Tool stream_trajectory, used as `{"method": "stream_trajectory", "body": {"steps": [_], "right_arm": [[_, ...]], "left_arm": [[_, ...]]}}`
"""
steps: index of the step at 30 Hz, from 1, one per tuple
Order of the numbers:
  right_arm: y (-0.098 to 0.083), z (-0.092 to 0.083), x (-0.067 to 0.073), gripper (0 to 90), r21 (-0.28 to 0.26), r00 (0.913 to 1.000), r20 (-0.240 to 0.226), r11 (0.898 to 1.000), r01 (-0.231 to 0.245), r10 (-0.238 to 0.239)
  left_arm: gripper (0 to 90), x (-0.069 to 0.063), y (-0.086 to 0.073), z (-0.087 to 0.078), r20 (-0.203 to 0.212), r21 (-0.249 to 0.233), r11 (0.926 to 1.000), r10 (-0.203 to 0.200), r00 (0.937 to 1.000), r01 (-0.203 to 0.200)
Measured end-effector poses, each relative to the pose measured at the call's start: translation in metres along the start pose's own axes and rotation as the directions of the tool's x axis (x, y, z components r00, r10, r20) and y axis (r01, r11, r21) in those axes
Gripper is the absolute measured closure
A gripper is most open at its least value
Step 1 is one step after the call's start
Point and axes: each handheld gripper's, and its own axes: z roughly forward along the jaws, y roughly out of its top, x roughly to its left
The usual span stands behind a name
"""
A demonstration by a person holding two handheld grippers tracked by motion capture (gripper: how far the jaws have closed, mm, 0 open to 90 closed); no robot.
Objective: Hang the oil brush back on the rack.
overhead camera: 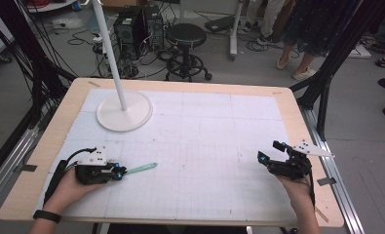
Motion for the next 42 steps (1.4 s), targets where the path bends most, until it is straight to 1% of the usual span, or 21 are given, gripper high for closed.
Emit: {"method": "stream_trajectory", "body": {"steps": [4, 8, 10, 13, 16, 19, 23, 24, 25, 26, 27, 29, 32, 34, 35, 37, 38, 39, 40, 41, 42], "right_arm": [[0.000, -0.001, -0.001, 14.9, -0.001, 1.0000, 0.002, 1.000, -0.002, 0.002], [0.000, -0.001, -0.001, 14.9, -0.001, 1.0000, 0.004, 1.000, -0.007, 0.007], [0.000, -0.001, -0.001, 14.9, 0.001, 1.0000, 0.005, 1.000, -0.007, 0.007], [0.000, 0.000, 0.000, 14.9, 0.003, 1.0000, 0.003, 1.000, -0.009, 0.009], [0.000, 0.000, 0.000, 14.9, 0.004, 0.9999, 0.003, 1.000, -0.013, 0.013], [0.001, 0.001, -0.001, 14.9, -0.001, 0.9999, 0.004, 1.000, -0.010, 0.010], [0.001, 0.001, 0.000, 14.9, 0.002, 0.9999, 0.005, 1.000, -0.013, 0.013], [0.001, 0.001, 0.000, 14.9, 0.003, 0.9999, 0.007, 1.000, -0.008, 0.008], [0.001, 0.002, 0.000, 14.9, 0.004, 0.9999, 0.009, 1.000, -0.007, 0.007], [0.001, 0.002, 0.000, 14.9, 0.004, 1.0000, 0.008, 1.000, -0.005, 0.005], [0.002, 0.002, 0.000, 14.9, 0.003, 1.0000, 0.008, 1.000, -0.002, 0.002], [0.001, 0.002, 0.000, 14.9, 0.007, 0.9999, 0.006, 1.000, -0.008, 0.008], [0.001, 0.003, 0.001, 14.9, 0.013, 0.9999, 0.005, 1.000, -0.009, 0.009], [0.001, 0.004, 0.001, 14.9, 0.018, 0.9999, 0.006, 1.000, -0.010, 0.010], [0.001, 0.004, 0.000, 14.9, 0.018, 0.9999, 0.007, 1.000, -0.009, 0.008], [0.001, 0.004, 0.000, 14.9, 0.019, 0.9999, 0.007, 1.000, -0.011, 0.011], [0.001, 0.004, 0.000, 14.9, 0.018, 0.9999, 0.007, 1.000, -0.012, 0.012], [0.001, 0.004, 0.001, 14.9, 0.017, 0.9998, 0.007, 1.000, -0.017, 0.016], [0.001, 0.004, 0.000, 14.9, 0.015, 0.9998, 0.007, 1.000, -0.017, 0.016], [0.001, 0.004, 0.000, 14.9, 0.015, 0.9999, 0.006, 1.000, -0.014, 0.013], [0.001, 0.004, 0.000, 14.8, 0.014, 0.9999, 0.005, 1.000, -0.015, 0.015]], "left_arm": [[82.2, 0.003, 0.001, -0.006, -0.013, -0.043, 0.9989, -0.019, 0.9997, 0.019], [82.2, 0.005, 0.002, -0.014, -0.039, -0.108, 0.9931, -0.049, 0.9980, 0.045], [82.2, 0.006, 0.002, -0.019, -0.061, -0.133, 0.9892, -0.070, 0.9957, 0.061], [82.1, 0.009, 0.003, -0.027, -0.090, -0.186, 0.9788, -0.103, 0.9906, 0.085], [82.2, 0.011, 0.007, -0.035, -0.118, -0.216, 0.9726, -0.113, 0.9867, 0.085], [82.2, 0.012, 0.013, -0.044, -0.142, -0.249, 0.9645, -0.126, 0.9817, 0.088], [82.1, 0.014, 0.021, -0.058, -0.165, -0.311, 0.9455, -0.154, 0.9742, 0.097], [82.1, 0.015, 0.022, -0.062, -0.168, -0.322, 0.9419, -0.157, 0.9732, 0.097], [82.1, 0.015, 0.025, -0.067, -0.176, -0.328, 0.9400, -0.158, 0.9715, 0.094], [82.1, 0.016, 0.027, -0.072, -0.191, -0.331, 0.9400, -0.153, 0.9696, 0.084], [82.1, 0.017, 0.030, -0.077, -0.199, -0.340, 0.9373, -0.153, 0.9679, 0.079], [82.1, 0.018, 0.035, -0.088, -0.211, -0.366, 0.9273, -0.163, 0.9639, 0.076], [82.1, 0.021, 0.043, -0.104, -0.243, -0.400, 0.9140, -0.175, 0.9542, 0.066], [82.1, 0.024, 0.048, -0.114, -0.271, -0.417, 0.9070, -0.186, 0.9444, 0.059], [82.1, 0.025, 0.051, -0.119, -0.276, -0.429, 0.9013, -0.192, 0.9418, 0.058], [82.1, 0.027, 0.055, -0.128, -0.296, -0.452, 0.8905, -0.203, 0.9333, 0.051], [82.1, 0.028, 0.057, -0.132, -0.297, -0.464, 0.8844, -0.206, 0.9323, 0.047], [82.1, 0.030, 0.059, -0.136, -0.301, -0.475, 0.8785, -0.213, 0.9296, 0.047], [82.1, 0.031, 0.061, -0.140, -0.308, -0.482, 0.8748, -0.218, 0.9258, 0.046], [82.1, 0.032, 0.063, -0.143, -0.313, -0.484, 0.8742, -0.220, 0.9238, 0.045], [82.1, 0.033, 0.065, -0.146, -0.318, -0.490, 0.8703, -0.227, 0.9204, 0.045]]}}
